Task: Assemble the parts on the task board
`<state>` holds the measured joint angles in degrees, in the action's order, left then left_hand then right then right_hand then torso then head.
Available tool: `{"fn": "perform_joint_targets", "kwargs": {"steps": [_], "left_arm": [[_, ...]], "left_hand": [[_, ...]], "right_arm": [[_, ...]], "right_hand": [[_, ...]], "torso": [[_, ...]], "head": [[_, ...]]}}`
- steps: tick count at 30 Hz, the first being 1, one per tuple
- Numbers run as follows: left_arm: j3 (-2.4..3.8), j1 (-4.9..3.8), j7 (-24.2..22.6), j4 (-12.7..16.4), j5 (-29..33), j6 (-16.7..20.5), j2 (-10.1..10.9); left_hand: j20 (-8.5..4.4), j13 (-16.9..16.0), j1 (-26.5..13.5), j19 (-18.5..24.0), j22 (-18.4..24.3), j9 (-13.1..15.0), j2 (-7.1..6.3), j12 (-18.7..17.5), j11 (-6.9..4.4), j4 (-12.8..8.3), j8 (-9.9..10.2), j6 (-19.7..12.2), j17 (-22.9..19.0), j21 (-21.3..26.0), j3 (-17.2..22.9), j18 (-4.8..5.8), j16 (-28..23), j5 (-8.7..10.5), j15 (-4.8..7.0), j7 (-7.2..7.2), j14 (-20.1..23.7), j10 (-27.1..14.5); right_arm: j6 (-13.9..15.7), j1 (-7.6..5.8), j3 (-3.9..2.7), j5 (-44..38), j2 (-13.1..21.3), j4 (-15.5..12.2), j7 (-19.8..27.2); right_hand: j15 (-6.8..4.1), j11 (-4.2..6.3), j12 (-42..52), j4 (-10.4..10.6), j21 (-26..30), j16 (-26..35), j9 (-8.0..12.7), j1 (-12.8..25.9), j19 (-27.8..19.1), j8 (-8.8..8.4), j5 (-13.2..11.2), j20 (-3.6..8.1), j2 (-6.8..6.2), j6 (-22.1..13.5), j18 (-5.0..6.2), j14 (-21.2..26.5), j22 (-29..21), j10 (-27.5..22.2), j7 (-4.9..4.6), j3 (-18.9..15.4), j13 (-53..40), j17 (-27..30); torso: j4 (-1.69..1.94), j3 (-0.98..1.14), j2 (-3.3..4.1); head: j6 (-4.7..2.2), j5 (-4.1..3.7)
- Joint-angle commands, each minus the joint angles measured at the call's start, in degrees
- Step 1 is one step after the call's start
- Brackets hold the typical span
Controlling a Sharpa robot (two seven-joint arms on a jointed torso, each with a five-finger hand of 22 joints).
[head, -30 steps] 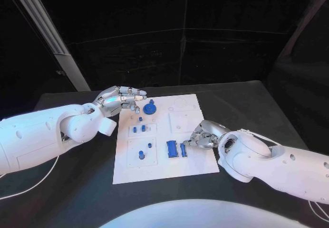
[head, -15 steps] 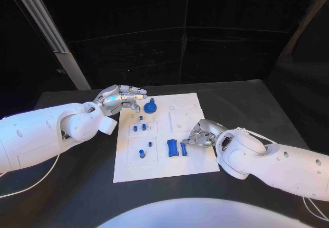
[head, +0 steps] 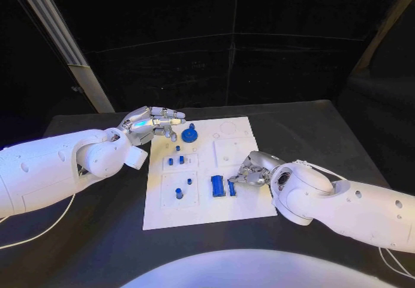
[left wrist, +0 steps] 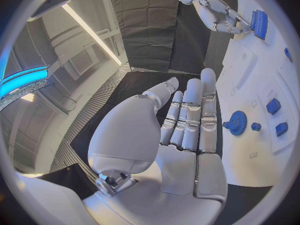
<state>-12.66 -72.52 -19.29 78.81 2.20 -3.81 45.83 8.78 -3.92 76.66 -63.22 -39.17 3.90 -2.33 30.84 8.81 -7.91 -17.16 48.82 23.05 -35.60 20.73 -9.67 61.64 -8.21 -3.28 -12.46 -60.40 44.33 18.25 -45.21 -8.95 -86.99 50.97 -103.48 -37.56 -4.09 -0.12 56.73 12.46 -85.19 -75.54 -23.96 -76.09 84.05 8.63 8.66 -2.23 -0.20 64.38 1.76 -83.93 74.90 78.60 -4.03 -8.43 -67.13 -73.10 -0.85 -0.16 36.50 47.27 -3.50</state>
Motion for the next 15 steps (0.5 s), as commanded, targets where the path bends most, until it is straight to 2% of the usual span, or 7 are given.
{"fn": "perform_joint_targets", "kwargs": {"steps": [1, 7, 15], "left_arm": [[0.04, -0.1, 0.28, -0.06, -0.14, -0.54, -0.05], [0.04, -0.11, 0.29, -0.12, -0.17, -0.52, -0.06], [0.04, -0.11, 0.27, -0.13, -0.18, -0.52, -0.07]], "left_hand": [[-0.12, 0.1, -0.04, 0.39, 0.08, -0.04, 0.4, 0.19, -0.03, -0.36, -0.26, -0.25, -0.06, 0.3, 0.01, -0.84, -0.19, -0.34, -0.04, -0.27, 0.48, -0.26], [-0.12, 0.1, -0.04, 0.39, 0.08, -0.04, 0.4, 0.19, -0.03, -0.36, -0.26, -0.25, -0.06, 0.3, 0.01, -0.84, -0.19, -0.34, -0.04, -0.27, 0.48, -0.26], [-0.12, 0.1, -0.04, 0.39, 0.08, -0.04, 0.4, 0.19, -0.03, -0.36, -0.26, -0.25, -0.06, 0.3, 0.01, -0.84, -0.19, -0.34, -0.04, -0.27, 0.48, -0.26]], "right_arm": [[-1.84, -0.01, 0.04, -2.43, -0.15, -0.23, -0.92], [-1.79, 0.0, 0.04, -3.88, -0.28, -0.44, -1.06], [0.37, 0.0, 0.04, -4.41, -0.35, -0.34, -0.49]], "right_hand": [[0.03, 0.51, -0.31, -0.62, 0.19, 0.13, -0.09, -0.74, 1.79, 0.4, -0.25, -0.22, 0.13, 0.35, -0.07, -2.95, 10.17, -0.11, 0.06, 0.04, 0.01, -0.04], [-0.03, 0.57, -0.4, -1.27, 0.16, 0.14, -0.11, -1.73, 1.82, 0.43, -0.31, -0.17, 0.49, 0.38, -0.08, -2.95, 10.21, -0.12, 0.12, 0.07, 0.05, -0.03], [0.04, 0.45, -0.44, -0.8, 0.17, 0.18, -0.09, -0.84, 1.82, 0.43, -1.16, -0.19, 0.59, 0.37, -0.08, -2.94, 10.21, -0.07, -0.03, -0.67, 0.07, 0.01]], "torso": [[0.03, 0.01, 0.0], [-0.07, 0.04, -0.01], [0.03, 0.02, -0.06]], "head": [[0.05, -0.08], [0.16, -0.02], [0.1, -0.08]]}}
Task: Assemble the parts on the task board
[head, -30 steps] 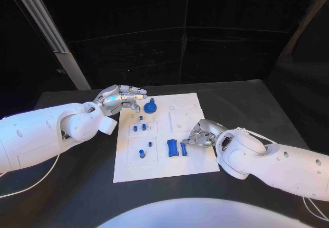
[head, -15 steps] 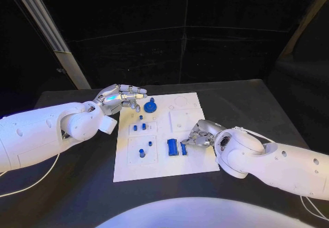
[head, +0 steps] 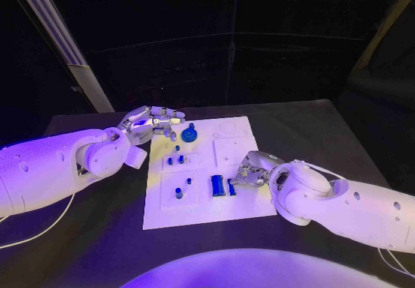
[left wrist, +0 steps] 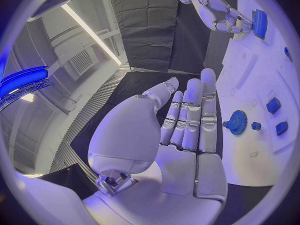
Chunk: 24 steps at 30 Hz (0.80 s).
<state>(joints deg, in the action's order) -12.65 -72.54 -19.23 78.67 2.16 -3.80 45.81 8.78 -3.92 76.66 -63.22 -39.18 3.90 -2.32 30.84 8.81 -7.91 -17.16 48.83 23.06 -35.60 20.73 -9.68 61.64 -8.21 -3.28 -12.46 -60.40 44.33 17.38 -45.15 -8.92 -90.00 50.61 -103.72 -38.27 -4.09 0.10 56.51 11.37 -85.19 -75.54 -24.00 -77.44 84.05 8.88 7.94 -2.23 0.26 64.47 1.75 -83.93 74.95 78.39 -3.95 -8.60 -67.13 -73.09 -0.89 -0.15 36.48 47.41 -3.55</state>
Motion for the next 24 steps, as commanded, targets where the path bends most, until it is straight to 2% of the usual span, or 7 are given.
{"fn": "perform_joint_targets", "kwargs": {"steps": [1, 9, 11, 14, 17, 19, 24], "left_arm": [[0.04, -0.09, 0.2, 0.02, -0.13, -0.51, -0.06], [0.04, -0.07, 0.05, -0.3, -0.13, -0.42, -0.02], [0.03, -0.07, -0.39, -0.45, -0.13, -0.06, -0.05], [0.03, -0.06, -1.53, -0.64, -0.08, 0.74, -0.21], [0.03, -0.06, -3.48, -0.9, 0.63, 1.83, -0.45], [0.03, -0.05, -4.76, -1.27, 1.52, 2.87, -0.68], [0.03, 0.06, -7.94, -4.02, 5.03, 5.51, -1.76]], "left_hand": [[-0.12, 0.1, -0.04, 0.39, 0.08, -0.04, 0.4, 0.19, -0.03, -0.36, -0.26, -0.25, -0.06, 0.3, 0.01, -0.84, -0.19, -0.34, -0.04, -0.26, 0.48, -0.26], [-0.12, 0.1, -0.04, 0.39, 0.08, -0.04, 0.4, 0.19, -0.03, -0.36, -0.26, -0.25, -0.06, 0.3, 0.01, -0.84, -0.19, -0.34, -0.04, -0.26, 0.48, -0.26], [-0.12, 0.1, -0.04, 0.39, 0.08, -0.04, 0.4, 0.19, -0.03, -0.36, -0.26, -0.25, -0.06, 0.3, 0.01, -0.84, -0.19, -0.34, -0.04, -0.26, 0.48, -0.26], [-0.05, 0.09, -0.45, 0.45, 0.12, -0.03, 0.4, 0.45, -0.01, -0.14, -0.46, -0.31, -0.27, 0.28, -0.16, -0.8, -0.09, -0.26, -0.12, -0.26, 0.51, -0.28], [0.08, 0.05, -1.34, 0.48, 0.28, -0.01, 0.37, 0.76, -0.09, 0.45, -0.67, -0.32, -0.43, 0.41, -0.63, -0.78, 0.06, -0.2, -0.2, -0.13, 0.46, -0.21], [0.15, 0.02, -1.93, 0.49, 0.47, 0.02, 0.37, 1.08, -0.22, 0.89, -0.9, -0.25, -0.57, 0.6, -1.04, -0.81, 0.17, -0.18, -0.19, 0.05, 0.46, -0.03], [0.43, 0.14, -2.97, 3.43, 2.54, -0.06, 0.11, 1.85, -0.58, 1.91, -1.36, -0.75, -3.04, 3.77, -2.5, -0.8, -3.98, -0.2, -0.22, 0.67, 4.42, 0.74]], "right_arm": [[2.28, -0.05, 0.01, -1.34, 0.13, -0.23, 0.85], [6.26, -0.07, -0.02, 8.83, 2.86, -1.64, 12.54], [6.79, -0.14, -0.12, 17.17, 3.81, -1.55, 18.57], [6.98, -0.86, -0.3, 29.72, 4.47, -0.26, 27.0], [5.86, -2.5, -0.41, 40.6, 4.27, 2.98, 35.52], [4.9, -3.5, -0.45, 47.19, 3.78, 5.78, 40.65], [4.04, -5.44, -0.5, 61.14, 1.14, 14.3, 50.59]], "right_hand": [[0.07, 0.2, -0.27, 0.58, 0.23, 0.25, -0.03, 0.98, 1.77, 0.15, -0.41, -0.21, 0.05, 0.23, -0.06, -2.93, 10.11, 0.14, -0.15, -0.81, 0.09, 0.06], [0.59, -0.47, -5.66, 1.64, 3.2, 3.98, 0.49, 1.96, -0.64, -1.14, 2.94, -0.6, -1.25, -2.1, 0.86, -1.83, 7.33, -2.49, -0.92, -3.2, 3.52, 3.98], [1.32, -1.34, -19.27, 1.57, 9.89, 11.99, 0.95, 0.57, -5.9, -2.31, 2.54, -1.18, -0.81, -4.38, 2.74, 0.83, 1.22, -9.15, -1.89, -3.41, 12.62, 11.77], [2.17, -2.39, -24.27, 0.89, 19.73, 23.3, 1.47, -2.05, -12.87, -3.49, 3.24, -1.97, -0.07, -6.82, 5.09, 4.35, -7.34, -12.67, -2.98, -3.41, 16.62, 21.86], [3.73, -3.92, -30.03, -0.67, 38.65, 38.22, 2.21, -6.22, -25.21, -4.64, 2.73, -3.24, 1.04, -9.21, 8.59, 10.6, -23.04, -17.42, -4.5, -2.97, 21.71, 32.83], [5.89, -6.27, -36.16, -1.9, 45.67, 46.45, 3.2, -9.97, -28.22, -5.02, 0.39, -5.09, 1.82, -11.56, 8.24, 15.22, -27.78, -20.92, -6.38, -2.93, 28.18, 36.85], [9.11, -7.67, -44.8, -3.97, 57.7, 61.01, 6.73, -15.02, -31.7, -4.98, -1.16, -8.22, 3.49, -12.81, 8.69, 21.61, -36.8, -20.92, -7.63, -3.79, 43.1, 48.25]], "torso": [[0.04, 0.02, -0.04], [-0.08, -0.03, -0.28], [-0.15, -0.06, -0.46], [-0.23, -0.11, -0.88], [-0.29, -0.1, -1.38], [-0.28, -0.12, -1.85], [-0.36, -0.27, -3.0]], "head": [[-0.13, 0.01], [-0.68, 0.07], [-1.03, -0.16], [-1.46, -0.15], [-2.46, -0.02], [-2.89, 0.14], [-4.92, 0.48]]}}
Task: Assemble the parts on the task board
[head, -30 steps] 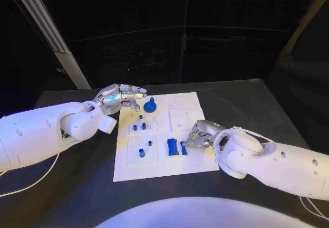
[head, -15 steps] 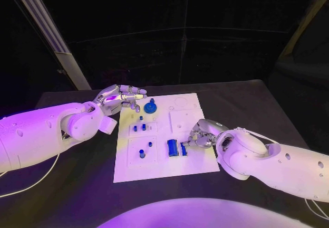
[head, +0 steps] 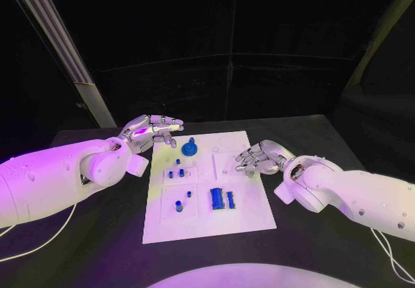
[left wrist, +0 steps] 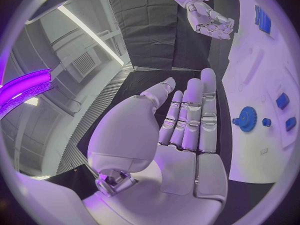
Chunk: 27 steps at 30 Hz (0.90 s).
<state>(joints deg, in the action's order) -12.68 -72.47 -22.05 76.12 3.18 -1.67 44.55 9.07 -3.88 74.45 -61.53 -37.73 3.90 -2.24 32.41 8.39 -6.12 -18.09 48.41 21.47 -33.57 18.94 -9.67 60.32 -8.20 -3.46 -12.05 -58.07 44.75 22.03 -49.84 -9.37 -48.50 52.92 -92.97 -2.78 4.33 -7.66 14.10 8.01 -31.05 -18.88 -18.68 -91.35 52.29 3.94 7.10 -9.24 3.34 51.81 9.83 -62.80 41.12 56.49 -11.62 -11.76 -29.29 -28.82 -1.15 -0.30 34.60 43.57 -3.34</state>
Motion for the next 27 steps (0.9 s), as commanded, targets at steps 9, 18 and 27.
{"fn": "perform_joint_targets", "kwargs": {"steps": [9, 18, 27], "left_arm": [[0.08, 1.04, -10.68, -7.14, 9.53, 8.24, -3.01], [0.12, 2.56, -12.95, -10.81, 11.75, 10.45, -6.08], [0.4, 3.21, -10.29, -10.55, 9.86, 10.21, -6.62]], "left_hand": [[2.96, 0.49, -1.73, 11.14, 10.45, -0.04, 0.34, -5.7, 0.89, 2.21, 1.36, -1.74, -11.94, 14.45, -2.05, -0.33, -25.1, 0.1, -2.84, 2.39, 6.75, 4.1], [6.1, 0.37, -0.48, 15.49, 19.02, -0.23, 0.87, -15.52, 2.13, 2.77, 5.89, 1.01, -17.39, 23.29, -4.24, -0.86, -41.51, 0.96, -5.27, 1.41, 5.84, 5.87], [0.59, 3.88, -27.44, 32.27, 26.78, -3.9, 2.24, -22.73, -1.75, 6.12, 11.03, -16.82, -21.47, 27.51, -10.01, 2.89, -49.95, 3.56, -2.11, 5.24, 24.51, -12.37]], "right_arm": [[-3.64, -1.72, -0.12, 31.73, -8.13, 16.9, 23.9], [-6.64, -1.83, -0.18, 34.85, -14.12, 25.61, 28.01], [-3.91, -2.02, 0.21, 33.24, -14.96, 26.39, 25.66]], "right_hand": [[2.77, -1.47, -7.43, -4.93, 15.75, 14.49, 6.79, 0.51, -0.77, -0.27, -2.35, -3.9, 1.94, -0.33, 0.49, 1.57, -13.09, 2.42, 1.0, -2.91, 18.97, 15.55], [2.91, -1.38, -9.6, -10.42, 23.1, 15.23, 11.04, 4.14, 2.96, -0.29, -2.28, -4.25, 3.62, 1.04, 0.69, -0.58, -20.81, 4.88, 0.44, -3.44, 25.62, 23.24], [0.04, 2.05, -14.1, -8.01, 26.72, 18.88, 14.38, 36.88, -16.69, -3.94, -7.1, 0.86, 1.41, -18.11, -2.97, 21.82, -29.2, -17.3, 4.37, 2.05, 29.29, 28.82]], "torso": [[-0.87, -0.57, -3.43], [-1.06, -0.38, -4.51], [-0.55, -0.24, -4.13]], "head": [[-5.04, 1.42], [-6.7, 2.57], [-7.64, 2.7]]}}
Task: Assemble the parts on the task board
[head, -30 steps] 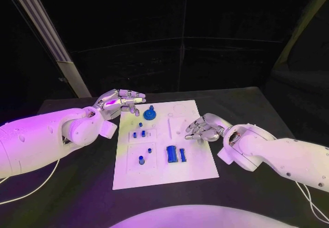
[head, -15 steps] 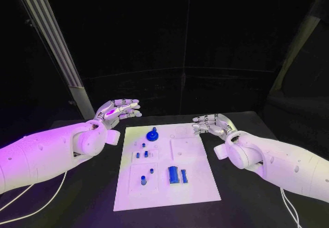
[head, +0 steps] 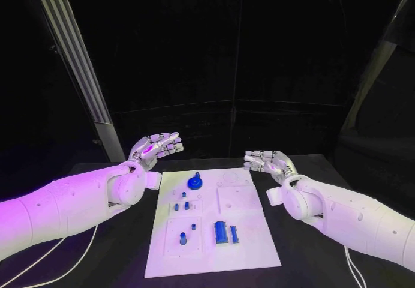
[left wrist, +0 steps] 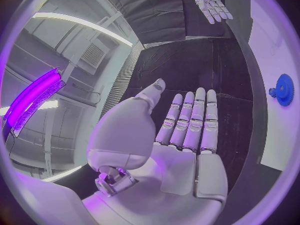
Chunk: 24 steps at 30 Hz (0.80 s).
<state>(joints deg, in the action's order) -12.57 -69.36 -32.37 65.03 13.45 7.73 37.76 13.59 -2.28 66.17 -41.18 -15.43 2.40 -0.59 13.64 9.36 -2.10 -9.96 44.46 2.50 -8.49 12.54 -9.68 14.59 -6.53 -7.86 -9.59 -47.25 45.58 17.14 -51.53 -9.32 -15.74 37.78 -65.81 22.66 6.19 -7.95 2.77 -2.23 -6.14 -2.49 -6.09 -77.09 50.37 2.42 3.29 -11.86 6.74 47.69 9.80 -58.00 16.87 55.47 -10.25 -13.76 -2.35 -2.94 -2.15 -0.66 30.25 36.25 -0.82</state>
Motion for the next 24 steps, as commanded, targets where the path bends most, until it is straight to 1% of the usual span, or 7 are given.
{"fn": "perform_joint_targets", "kwargs": {"steps": [1, 3, 9, 12, 15, 17, 24], "left_arm": [[0.48, 0.24, 0.07, 0.92, -0.62, 1.35, 0.26], [0.97, 0.6, 0.17, 1.9, -1.14, 2.78, 0.53], [3.63, 2.57, 0.72, 7.17, -3.96, 10.47, 2.0], [5.7, 4.1, 1.15, 11.27, -6.15, 16.46, 3.14], [7.58, 5.49, 1.54, 15.01, -8.15, 21.91, 4.17], [8.8, 6.4, 1.8, 17.44, -9.45, 25.47, 4.85], [11.81, 8.63, 2.42, 23.41, -12.64, 34.17, 6.51]], "left_hand": [[-4.29, 2.28, -20.99, 13.05, 4.89, -2.4, 0.59, -4.34, -2.96, 2.1, 3.15, -14.09, -2.5, 2.67, -3.94, 2.9, -4.61, 2.08, 2.5, 3.03, 14.99, -14.46], [-5.01, 2.28, -24.54, 15.25, 5.72, -2.4, 0.59, -5.06, -3.47, 2.1, 3.71, -16.45, -2.5, 3.11, -4.64, 3.55, -5.37, 2.41, 2.92, 3.51, 17.52, -16.89], [-6.94, 2.28, -33.89, 21.07, 7.9, -2.4, 0.59, -6.98, -4.79, 2.1, 5.11, -22.76, -2.5, 4.32, -6.43, 4.42, -7.47, 6.53, 7.86, 4.9, 24.19, -23.34], [-7.82, 2.28, -38.09, 23.7, 8.88, -2.4, 0.59, -7.85, -9.36, 2.1, 5.75, -25.6, -2.5, 8.49, -7.19, 5.04, -8.4, 6.53, 7.86, 5.51, 27.2, -26.24], [-8.44, 2.28, -41.06, 25.54, 9.57, -2.4, 0.59, -8.45, -9.36, 2.1, 9.96, -27.56, -2.5, 8.49, -7.74, 5.04, -9.04, 6.53, 7.86, 9.59, 29.33, -28.25], [-8.86, 2.28, -43.21, 26.89, 10.07, -2.4, 0.59, -8.89, -9.36, 2.1, 9.96, -29.02, -2.5, 8.49, -8.14, 9.68, -9.51, 6.53, 7.86, 9.59, 30.88, -29.78], [-13.59, 2.28, -49.09, 30.52, 15.43, -2.4, 0.59, -13.64, -9.36, 2.1, 9.96, -32.95, -2.5, 8.49, -12.54, 9.68, -14.59, 6.53, 7.86, 9.59, 35.05, -33.84]], "right_arm": [[1.52, -0.51, 0.35, 0.8, 0.32, -1.25, 0.36], [2.94, -0.96, 0.86, 1.63, 0.69, -2.54, 0.74], [10.64, -3.42, 3.57, 6.15, 2.68, -9.46, 2.79], [16.39, -5.25, 5.59, 9.52, 4.17, -14.62, 4.32], [20.57, -6.58, 7.06, 11.98, 5.25, -18.38, 5.43], [22.85, -7.31, 7.87, 13.31, 5.84, -20.43, 6.04], [26.93, -8.61, 9.3, 15.71, 6.9, -24.1, 7.12]], "right_hand": [[-1.97, 2.53, -2.77, 2.23, 1.95, 2.49, 1.94, 24.55, -16.04, -2.42, -3.29, 3.78, -2.15, -15.19, -2.94, 18.47, -5.37, -17.66, 3.26, 4.33, 2.35, 2.94], [-6.19, 2.96, -2.77, 2.23, 6.14, 2.49, 6.09, 28.72, -18.79, -2.42, -3.29, 4.42, -2.51, -17.78, -3.59, 21.63, -6.29, -20.68, 3.81, 5.14, 2.35, 2.94], [-6.19, 7.95, -2.77, 2.23, 6.14, 2.49, 6.09, 39.36, -25.76, -2.42, -3.29, 6.06, -6.74, -24.38, -4.53, 29.65, -8.63, -28.35, 5.22, 7.06, 2.35, 2.94], [-6.19, 7.95, -2.77, 2.23, 6.14, 2.49, 6.09, 44.21, -28.93, -2.42, -3.29, 6.8, -6.74, -27.39, -5.16, 33.32, -9.69, -31.83, 5.88, 7.91, 2.35, 2.94], [-6.19, 7.95, -2.77, 2.23, 6.14, 2.49, 6.09, 47.73, -31.23, -2.42, -3.29, 7.35, -6.74, -29.58, -5.16, 35.96, -10.46, -34.36, 10.25, 8.53, 2.35, 2.94], [-6.19, 7.95, -2.77, 2.23, 6.14, 2.49, 6.09, 50.09, -32.75, -2.42, -3.29, 7.72, -6.74, -31.01, -5.78, 37.72, -10.98, -36.08, 10.25, 8.97, 2.35, 2.94], [-6.19, 7.95, -2.77, 2.23, 6.14, 2.49, 6.09, 56.96, -37.2, -2.42, -3.29, 11.86, -6.74, -35.24, -9.8, 42.88, -12.47, -41.02, 10.25, 13.76, 2.35, 2.94]], "torso": [[0.73, 0.21, 0.35], [1.39, 0.42, 0.62], [2.15, 0.66, 0.94], [2.15, 0.66, 0.94], [2.15, 0.66, 0.94], [2.15, 0.66, 0.94], [2.15, 0.66, 0.94]], "head": [[-0.57, 0.28], [-1.17, 0.53], [-1.87, 0.82], [-1.87, 0.82], [-1.87, 0.82], [-1.87, 0.82], [-1.87, 0.82]]}}
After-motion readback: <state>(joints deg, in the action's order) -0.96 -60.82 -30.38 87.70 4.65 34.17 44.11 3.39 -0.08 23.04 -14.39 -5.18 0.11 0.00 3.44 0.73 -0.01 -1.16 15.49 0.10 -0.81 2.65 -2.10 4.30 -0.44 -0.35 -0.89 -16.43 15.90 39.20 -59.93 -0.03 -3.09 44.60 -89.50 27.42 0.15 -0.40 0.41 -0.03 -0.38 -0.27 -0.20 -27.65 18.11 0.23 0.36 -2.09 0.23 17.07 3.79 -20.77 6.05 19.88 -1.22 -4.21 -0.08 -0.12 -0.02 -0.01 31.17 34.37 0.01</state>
